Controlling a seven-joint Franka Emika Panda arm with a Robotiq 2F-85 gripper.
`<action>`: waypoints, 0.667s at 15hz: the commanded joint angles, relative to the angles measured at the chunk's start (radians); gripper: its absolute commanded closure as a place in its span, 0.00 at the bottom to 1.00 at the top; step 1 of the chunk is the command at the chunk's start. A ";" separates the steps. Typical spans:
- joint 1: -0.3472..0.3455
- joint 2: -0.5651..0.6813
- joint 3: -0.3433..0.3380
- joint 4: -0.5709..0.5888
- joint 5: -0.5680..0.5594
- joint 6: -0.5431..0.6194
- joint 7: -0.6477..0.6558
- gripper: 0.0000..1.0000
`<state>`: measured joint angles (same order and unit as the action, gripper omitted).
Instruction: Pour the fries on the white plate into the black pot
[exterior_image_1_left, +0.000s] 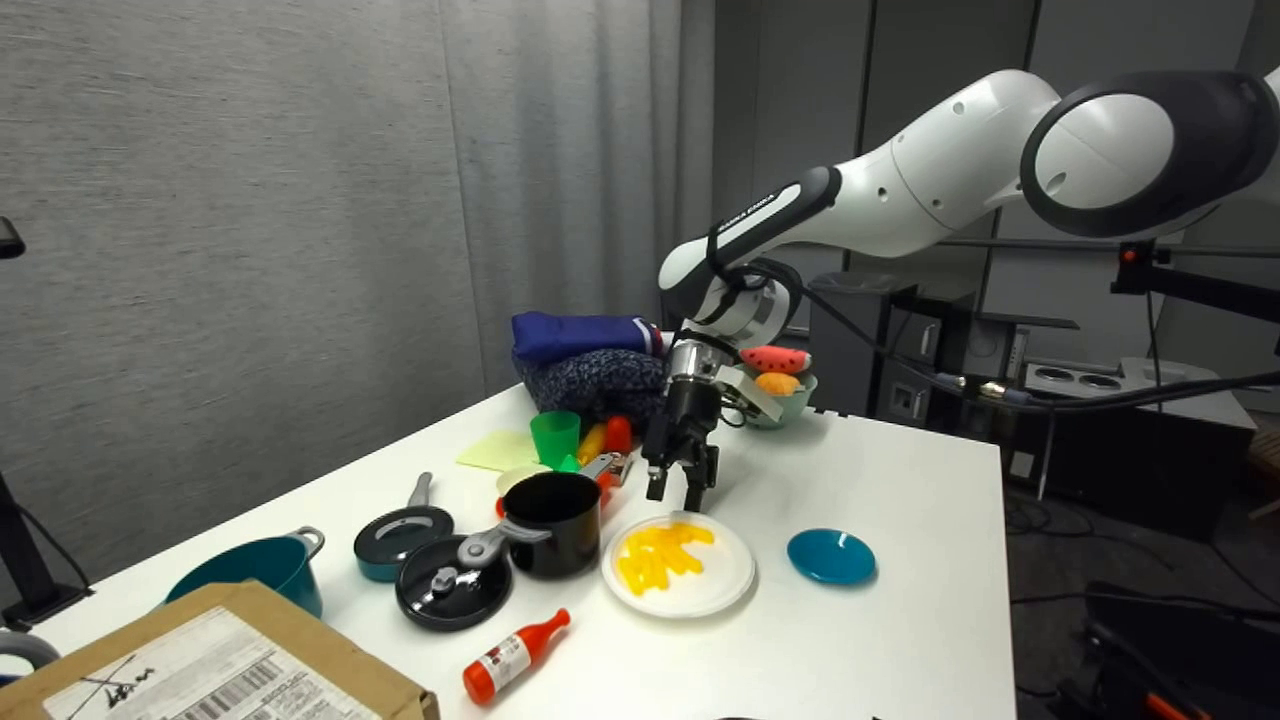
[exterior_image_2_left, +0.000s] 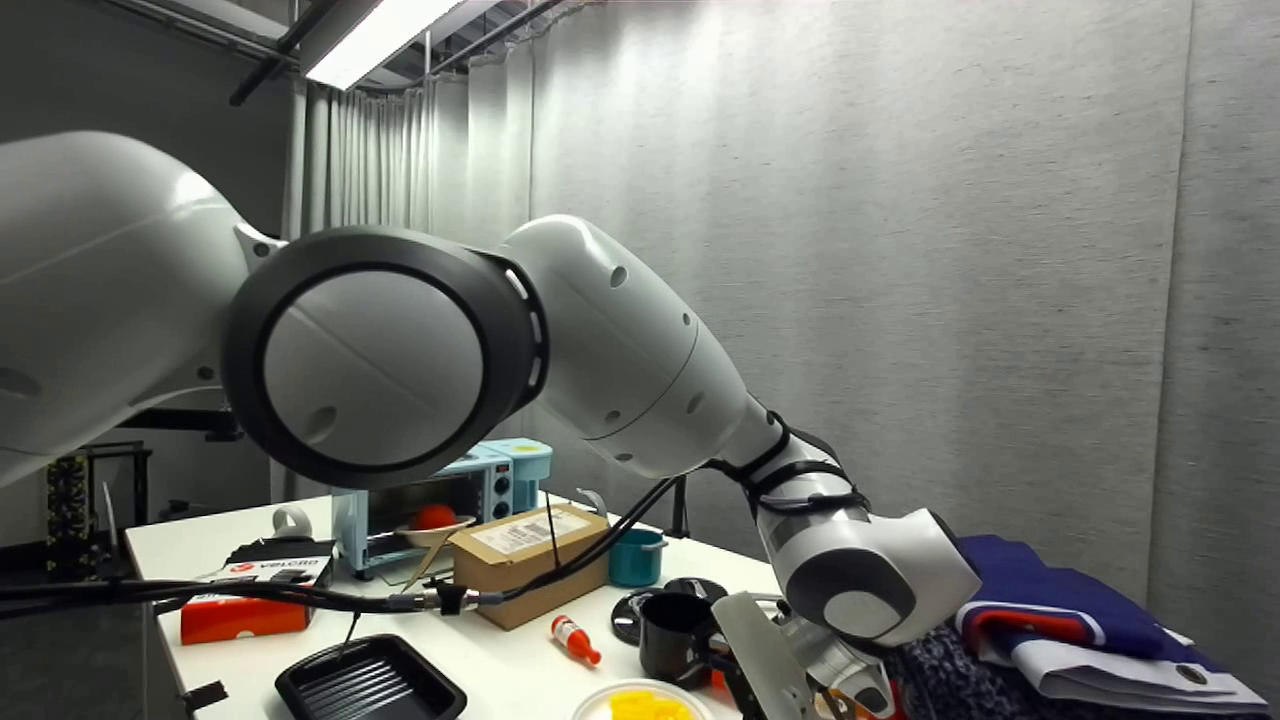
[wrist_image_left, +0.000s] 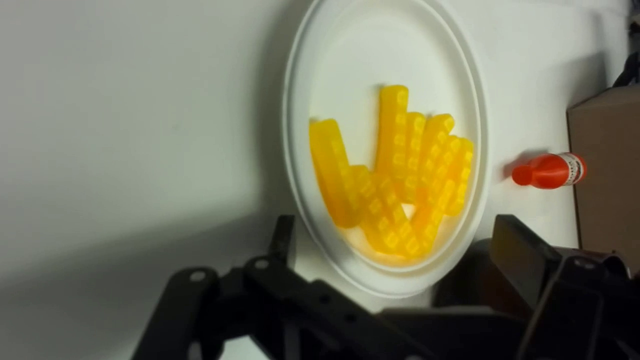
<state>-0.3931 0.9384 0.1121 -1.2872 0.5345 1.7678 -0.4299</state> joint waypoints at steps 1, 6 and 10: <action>-0.013 -0.004 -0.023 0.006 -0.022 -0.014 -0.016 0.00; 0.011 0.018 -0.009 0.014 -0.011 -0.001 0.004 0.00; 0.028 0.043 0.011 0.038 -0.001 -0.022 0.020 0.00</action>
<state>-0.3820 0.9444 0.1072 -1.2883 0.5240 1.7677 -0.4292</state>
